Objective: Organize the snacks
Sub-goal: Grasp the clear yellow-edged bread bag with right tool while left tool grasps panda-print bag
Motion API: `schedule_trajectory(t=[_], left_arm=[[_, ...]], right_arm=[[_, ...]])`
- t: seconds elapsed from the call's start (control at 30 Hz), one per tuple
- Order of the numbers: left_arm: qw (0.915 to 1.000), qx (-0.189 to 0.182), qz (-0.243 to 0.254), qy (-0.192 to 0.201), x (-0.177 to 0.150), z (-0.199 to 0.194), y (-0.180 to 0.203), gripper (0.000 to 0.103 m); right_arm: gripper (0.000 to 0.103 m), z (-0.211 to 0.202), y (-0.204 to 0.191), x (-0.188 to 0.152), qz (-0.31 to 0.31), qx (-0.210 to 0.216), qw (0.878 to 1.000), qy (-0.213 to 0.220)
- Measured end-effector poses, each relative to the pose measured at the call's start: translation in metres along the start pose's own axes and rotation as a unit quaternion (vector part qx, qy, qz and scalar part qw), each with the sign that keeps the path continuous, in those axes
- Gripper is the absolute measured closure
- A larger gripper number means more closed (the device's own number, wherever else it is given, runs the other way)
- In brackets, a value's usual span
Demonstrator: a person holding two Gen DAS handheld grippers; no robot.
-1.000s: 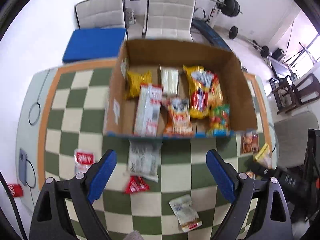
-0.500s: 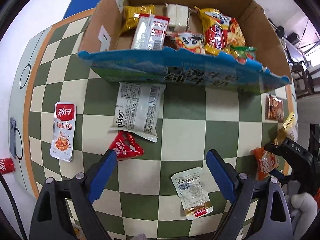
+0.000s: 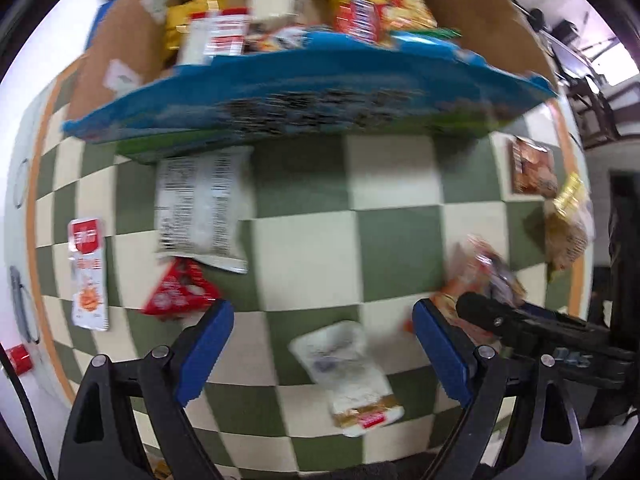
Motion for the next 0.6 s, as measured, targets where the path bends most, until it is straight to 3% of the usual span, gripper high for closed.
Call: schedule_trajectory(t=[0.07,0.23,0.4,0.6], left_arm=[[0.9998,-0.018,0.007,-0.004,0.000,0.002,0.015,0.012],[0.9964,-0.048,0.062,-0.032,-0.001,0.021,0.070,0.012],[0.9910,-0.024,0.115,-0.065,-0.005,0.053,0.119,0.012],[0.9887,0.002,0.127,-0.080,0.002,0.084,0.148,0.012]], right_arm=[[0.007,-0.013,0.006,0.000,0.000,0.031,0.999,0.010],[0.007,-0.061,0.049,0.009,-0.012,0.007,0.999,0.042],[0.007,-0.093,0.100,0.042,-0.076,-0.078,0.993,0.049],[0.007,-0.092,0.134,0.087,-0.137,-0.090,0.986,0.012]])
Point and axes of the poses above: each gripper's, at about its wrist camera, not at the fingertips, and z roughly the way its jaws point, y to its right, x to its top, the point moved 2 cm from there along z, roughly the way its jaws point, and after that the axes turned 3 degrees about y, right-handed, at the moved point
